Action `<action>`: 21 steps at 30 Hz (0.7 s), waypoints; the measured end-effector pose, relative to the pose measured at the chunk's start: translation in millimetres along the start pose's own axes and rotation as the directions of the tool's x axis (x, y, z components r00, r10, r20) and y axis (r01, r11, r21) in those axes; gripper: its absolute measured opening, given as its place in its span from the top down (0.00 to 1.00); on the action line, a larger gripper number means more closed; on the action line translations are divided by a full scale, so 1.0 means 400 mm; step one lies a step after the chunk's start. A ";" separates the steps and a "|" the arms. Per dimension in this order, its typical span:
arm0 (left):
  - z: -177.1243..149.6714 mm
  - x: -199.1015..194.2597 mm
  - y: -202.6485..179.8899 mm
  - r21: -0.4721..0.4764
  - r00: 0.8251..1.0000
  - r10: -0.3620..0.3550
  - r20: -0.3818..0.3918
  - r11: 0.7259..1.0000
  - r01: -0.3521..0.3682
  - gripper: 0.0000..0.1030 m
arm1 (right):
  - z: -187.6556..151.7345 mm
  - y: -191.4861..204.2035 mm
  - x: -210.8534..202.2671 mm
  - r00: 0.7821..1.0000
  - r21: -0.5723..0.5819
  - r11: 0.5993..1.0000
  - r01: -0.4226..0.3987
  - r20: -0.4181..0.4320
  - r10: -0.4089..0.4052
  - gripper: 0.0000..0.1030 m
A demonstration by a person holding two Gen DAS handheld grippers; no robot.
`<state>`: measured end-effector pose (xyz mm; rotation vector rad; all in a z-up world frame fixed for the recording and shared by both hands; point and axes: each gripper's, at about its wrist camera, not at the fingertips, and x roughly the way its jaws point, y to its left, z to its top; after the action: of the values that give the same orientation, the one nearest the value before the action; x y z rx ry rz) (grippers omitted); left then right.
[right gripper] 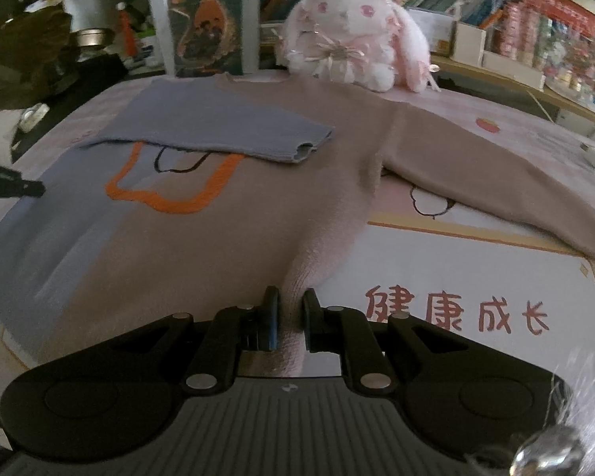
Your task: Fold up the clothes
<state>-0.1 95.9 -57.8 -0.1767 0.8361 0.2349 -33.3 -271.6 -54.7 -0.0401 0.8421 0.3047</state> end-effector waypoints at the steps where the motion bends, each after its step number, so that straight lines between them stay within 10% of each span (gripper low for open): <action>1: 0.002 -0.004 0.004 -0.002 1.000 -0.006 -0.005 1.000 0.006 0.89 | 0.001 0.002 0.000 1.000 0.016 1.000 0.012 -0.005 -0.011 0.87; 8: 0.012 -0.075 0.034 -0.023 0.997 -0.066 0.034 0.997 0.067 0.84 | -0.010 0.015 -0.033 0.994 0.158 0.981 0.113 -0.013 -0.112 0.67; 15: -0.021 -0.155 0.002 0.083 0.993 -0.050 0.104 0.996 0.041 0.37 | -0.058 0.059 -0.099 0.977 0.261 0.943 0.209 -0.007 -0.215 0.32; 21: -0.085 -0.188 -0.043 0.201 0.988 -0.120 0.095 0.975 0.099 0.22 | -0.105 0.114 -0.148 0.959 0.276 0.921 0.274 -0.003 -0.284 0.19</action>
<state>-68.4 60.7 -22.8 -0.0251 0.7357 0.0564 -113.7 -249.3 -35.0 0.1033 0.8232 -0.0817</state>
